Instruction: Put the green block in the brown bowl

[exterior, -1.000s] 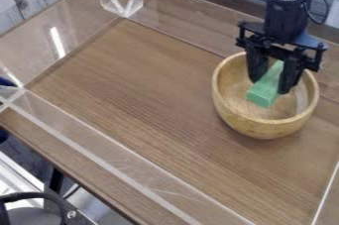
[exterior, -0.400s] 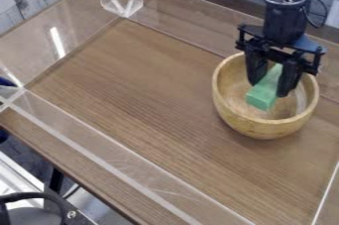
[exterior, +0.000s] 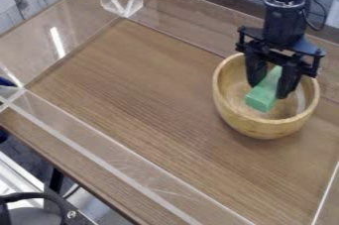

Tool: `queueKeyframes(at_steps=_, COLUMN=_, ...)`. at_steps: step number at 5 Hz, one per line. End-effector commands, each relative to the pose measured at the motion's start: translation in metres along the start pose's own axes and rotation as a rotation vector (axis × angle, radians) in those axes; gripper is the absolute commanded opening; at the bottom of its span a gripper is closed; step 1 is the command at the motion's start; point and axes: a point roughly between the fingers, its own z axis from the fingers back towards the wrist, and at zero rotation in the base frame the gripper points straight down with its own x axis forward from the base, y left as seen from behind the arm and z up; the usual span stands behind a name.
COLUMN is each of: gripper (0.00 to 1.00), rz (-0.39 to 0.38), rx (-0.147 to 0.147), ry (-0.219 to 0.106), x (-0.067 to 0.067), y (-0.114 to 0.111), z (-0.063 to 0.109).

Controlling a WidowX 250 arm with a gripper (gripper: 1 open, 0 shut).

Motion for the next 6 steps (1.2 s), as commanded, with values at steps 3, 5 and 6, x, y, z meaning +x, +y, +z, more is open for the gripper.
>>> queueKeyframes(at_steps=3, gripper=0.00, rz=-0.015, rx=0.003, ry=-0.029, x=0.0091, y=-0.0017, z=0.0055)
queueKeyframes(at_steps=5, gripper=0.00, rz=-0.013, rx=0.003, ry=-0.021, x=0.0103, y=-0.0007, z=0.0047)
queueKeyframes(at_steps=6, gripper=0.00, rz=-0.011, rx=0.003, ry=-0.017, x=0.0109, y=-0.0002, z=0.0043)
